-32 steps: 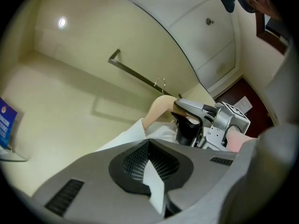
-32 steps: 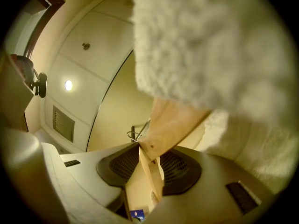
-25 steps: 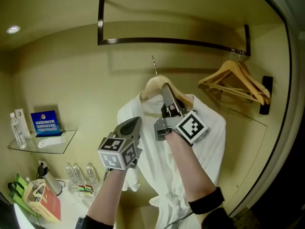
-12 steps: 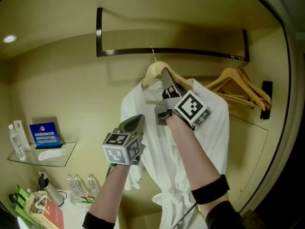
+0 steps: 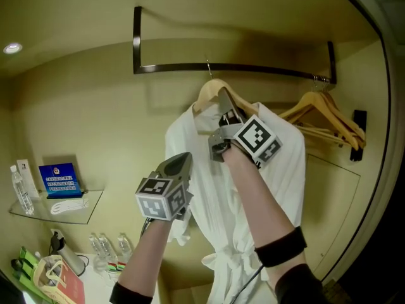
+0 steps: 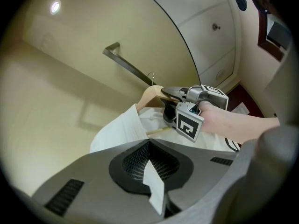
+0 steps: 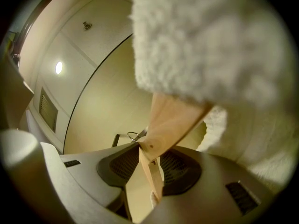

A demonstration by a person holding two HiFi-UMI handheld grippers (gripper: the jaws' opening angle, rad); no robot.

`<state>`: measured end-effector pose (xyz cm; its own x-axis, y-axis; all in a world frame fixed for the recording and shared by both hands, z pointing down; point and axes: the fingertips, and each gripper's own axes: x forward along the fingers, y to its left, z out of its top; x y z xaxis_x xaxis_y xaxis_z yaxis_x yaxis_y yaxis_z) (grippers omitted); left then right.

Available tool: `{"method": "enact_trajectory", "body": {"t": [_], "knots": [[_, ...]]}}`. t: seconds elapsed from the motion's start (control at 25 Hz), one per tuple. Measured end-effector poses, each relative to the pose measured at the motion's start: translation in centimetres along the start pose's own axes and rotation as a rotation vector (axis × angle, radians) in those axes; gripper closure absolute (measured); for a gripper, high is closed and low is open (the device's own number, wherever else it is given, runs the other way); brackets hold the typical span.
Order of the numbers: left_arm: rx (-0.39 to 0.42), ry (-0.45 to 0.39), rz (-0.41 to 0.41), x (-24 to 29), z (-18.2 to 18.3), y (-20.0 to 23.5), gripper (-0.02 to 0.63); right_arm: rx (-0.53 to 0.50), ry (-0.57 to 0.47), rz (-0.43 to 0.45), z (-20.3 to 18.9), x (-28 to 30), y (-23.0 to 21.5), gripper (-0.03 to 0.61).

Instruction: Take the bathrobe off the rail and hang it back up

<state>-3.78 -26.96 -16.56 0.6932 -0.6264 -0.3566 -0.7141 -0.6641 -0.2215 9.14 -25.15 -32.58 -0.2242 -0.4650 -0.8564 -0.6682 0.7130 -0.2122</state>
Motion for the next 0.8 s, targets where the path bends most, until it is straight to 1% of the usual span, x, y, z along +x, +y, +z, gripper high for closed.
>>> {"method": "enact_trajectory", "body": {"t": [0.16,0.4,0.52,0.56,0.64,0.8], "knots": [[-0.007,0.001,0.007,-0.3,-0.6,0.6,0.614,0.027,0.005,-0.018,-1.4,-0.4,-1.3,0.420],[-0.019,0.015,0.022,-0.5,-2.1,1.1,0.614,0.051,-0.013,0.002,-1.9,-0.6,-1.5,0.419],[-0.024,0.029,0.035,-0.8,-3.1,1.3,0.614,0.126,-0.031,0.016,-2.5,-0.4,-1.6,0.417],[-0.026,0.033,0.041,-1.0,-3.4,1.4,0.614,0.135,-0.033,0.017,-2.6,-0.4,-1.5,0.416],[-0.031,0.039,0.055,-1.5,-3.9,1.7,0.614,0.117,-0.029,0.006,-2.6,-0.7,-1.4,0.413],[-0.030,0.052,0.082,-2.4,-4.5,2.0,0.614,0.149,-0.036,-0.009,-3.2,-0.9,-1.1,0.411]]}}
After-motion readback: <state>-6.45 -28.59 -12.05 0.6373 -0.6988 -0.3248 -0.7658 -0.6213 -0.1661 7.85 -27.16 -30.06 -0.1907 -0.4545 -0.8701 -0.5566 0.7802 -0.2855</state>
